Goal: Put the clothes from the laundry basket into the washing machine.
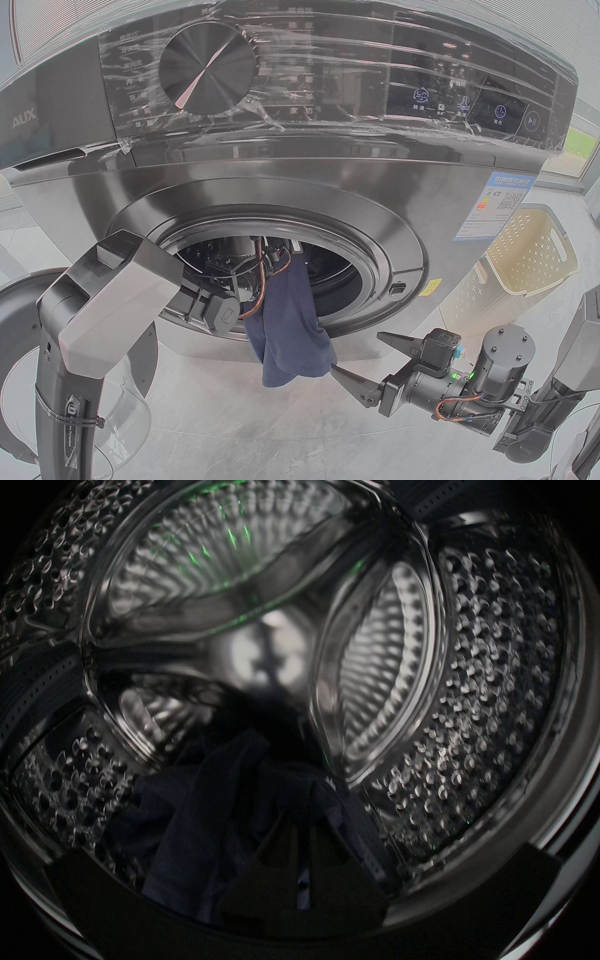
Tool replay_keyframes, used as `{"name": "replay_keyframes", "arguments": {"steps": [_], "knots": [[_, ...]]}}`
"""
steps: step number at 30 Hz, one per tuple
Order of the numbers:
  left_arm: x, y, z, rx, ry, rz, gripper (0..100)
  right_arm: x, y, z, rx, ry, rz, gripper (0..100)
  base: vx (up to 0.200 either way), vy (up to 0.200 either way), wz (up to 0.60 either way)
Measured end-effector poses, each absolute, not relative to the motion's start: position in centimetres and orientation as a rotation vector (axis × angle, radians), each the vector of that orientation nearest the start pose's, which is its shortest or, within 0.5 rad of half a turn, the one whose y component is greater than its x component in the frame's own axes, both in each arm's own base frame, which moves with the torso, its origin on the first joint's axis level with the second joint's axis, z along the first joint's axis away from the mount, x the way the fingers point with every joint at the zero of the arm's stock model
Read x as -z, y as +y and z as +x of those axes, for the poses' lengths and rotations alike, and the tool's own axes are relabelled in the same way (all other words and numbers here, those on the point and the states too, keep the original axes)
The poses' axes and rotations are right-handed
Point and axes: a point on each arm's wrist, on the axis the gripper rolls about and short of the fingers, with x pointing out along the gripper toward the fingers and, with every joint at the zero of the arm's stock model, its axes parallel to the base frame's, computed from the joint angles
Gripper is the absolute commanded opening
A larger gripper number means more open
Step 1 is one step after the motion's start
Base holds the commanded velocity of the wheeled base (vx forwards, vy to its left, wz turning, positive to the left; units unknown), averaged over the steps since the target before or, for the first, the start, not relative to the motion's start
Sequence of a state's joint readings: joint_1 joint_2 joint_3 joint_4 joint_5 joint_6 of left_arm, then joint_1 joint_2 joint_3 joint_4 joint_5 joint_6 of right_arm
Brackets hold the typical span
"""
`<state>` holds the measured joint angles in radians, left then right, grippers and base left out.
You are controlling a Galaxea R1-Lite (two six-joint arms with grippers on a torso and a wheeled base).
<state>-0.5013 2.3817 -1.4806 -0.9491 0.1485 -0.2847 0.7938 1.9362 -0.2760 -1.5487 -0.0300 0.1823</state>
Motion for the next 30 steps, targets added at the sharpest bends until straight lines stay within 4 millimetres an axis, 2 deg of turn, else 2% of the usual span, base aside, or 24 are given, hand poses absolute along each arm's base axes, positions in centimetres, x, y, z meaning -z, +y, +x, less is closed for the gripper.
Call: {"name": "replay_keyframes", "arguments": {"steps": [1, 2, 6, 10, 16, 24, 30], "knots": [[-12.4, -23.1, 43.2, 0.35, -0.014, -0.303, 0, -8.8, 19.1, 18.9, -0.751, 0.174, 0.127, 100, 0.0, 0.0, 0.0], [-12.6, -23.0, 43.4, 0.346, -0.028, -0.308, 100, -8.8, 19.1, 18.9, -0.751, 0.174, 0.127, 100, 0.0, 0.0, 0.0], [-12.6, -22.9, 43.9, 0.333, -0.049, -0.317, 100, -8.8, 19.1, 18.9, -0.751, 0.174, 0.128, 100, 0.0, 0.0, 0.0], [-11.3, -22.7, 43.3, 0.326, 0.014, -0.297, 100, -8.8, 19.1, 18.9, -0.751, 0.174, 0.127, 100, 0.0, 0.0, 0.0], [-9.5, -22.3, 40.6, 0.342, 0.199, -0.232, 100, -8.8, 19.1, 18.9, -0.751, 0.173, 0.128, 100, 0.0, 0.0, 0.0], [-9.3, -21.1, 35.8, 0.365, 0.447, -0.135, 100, -8.8, 19.2, 18.8, -0.754, 0.174, 0.127, 100, 0.0, 0.0, 0.0], [-9.1, -20.7, 35.0, 0.365, 0.476, -0.117, 100, -8.8, 19.3, 18.7, -0.759, 0.174, 0.127, 100, 0.0, 0.0, 0.0]]}}
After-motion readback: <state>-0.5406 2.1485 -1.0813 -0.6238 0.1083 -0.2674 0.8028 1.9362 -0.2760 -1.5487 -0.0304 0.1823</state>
